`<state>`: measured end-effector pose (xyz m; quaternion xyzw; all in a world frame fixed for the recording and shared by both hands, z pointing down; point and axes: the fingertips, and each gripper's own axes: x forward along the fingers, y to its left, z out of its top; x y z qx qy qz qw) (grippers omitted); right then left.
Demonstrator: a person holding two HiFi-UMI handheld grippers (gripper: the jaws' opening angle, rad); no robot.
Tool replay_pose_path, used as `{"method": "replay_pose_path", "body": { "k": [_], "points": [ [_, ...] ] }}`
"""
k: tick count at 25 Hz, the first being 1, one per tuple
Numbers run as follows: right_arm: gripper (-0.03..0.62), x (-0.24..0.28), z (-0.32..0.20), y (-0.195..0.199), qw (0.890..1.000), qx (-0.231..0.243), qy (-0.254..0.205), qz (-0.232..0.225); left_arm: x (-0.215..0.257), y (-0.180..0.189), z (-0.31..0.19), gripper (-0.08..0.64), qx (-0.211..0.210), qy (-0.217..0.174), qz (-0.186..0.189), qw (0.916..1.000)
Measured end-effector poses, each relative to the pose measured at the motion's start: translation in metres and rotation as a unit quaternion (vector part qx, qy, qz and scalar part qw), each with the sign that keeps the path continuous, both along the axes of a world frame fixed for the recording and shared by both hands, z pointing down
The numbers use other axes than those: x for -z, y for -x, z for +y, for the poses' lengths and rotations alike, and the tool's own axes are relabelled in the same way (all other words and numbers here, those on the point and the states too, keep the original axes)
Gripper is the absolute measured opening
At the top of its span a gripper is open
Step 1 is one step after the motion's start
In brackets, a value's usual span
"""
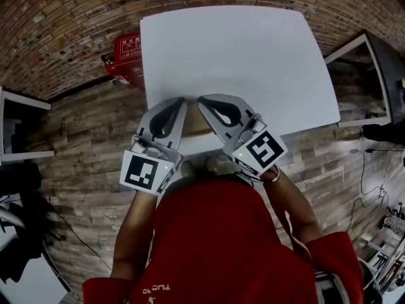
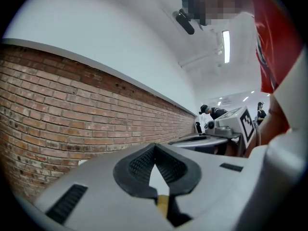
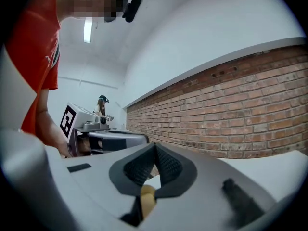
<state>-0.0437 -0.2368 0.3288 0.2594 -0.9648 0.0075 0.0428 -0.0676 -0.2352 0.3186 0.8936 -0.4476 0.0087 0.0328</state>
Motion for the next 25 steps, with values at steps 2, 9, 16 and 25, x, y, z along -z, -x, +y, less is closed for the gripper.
{"method": "replay_pose_path", "body": {
  "k": [2,9,16,25],
  "points": [
    [0.031,0.0,0.004,0.0,1.0,0.001,-0.001,0.002,-0.001,-0.003,0.003,0.012,-0.002,0.003,-0.001,1.0],
    [0.031,0.003,0.01,-0.001,1.0,0.007,-0.002,0.0,-0.003,-0.006,0.011,0.012,0.001,0.004,-0.005,1.0],
    [0.031,0.002,0.013,-0.002,1.0,0.015,-0.004,0.004,-0.003,-0.008,0.015,0.012,0.006,0.004,-0.007,0.9999],
    [0.031,0.0,0.015,-0.005,1.0,0.023,0.001,0.007,-0.005,-0.011,0.02,0.012,0.007,0.008,-0.01,0.9999]
  ]
}}
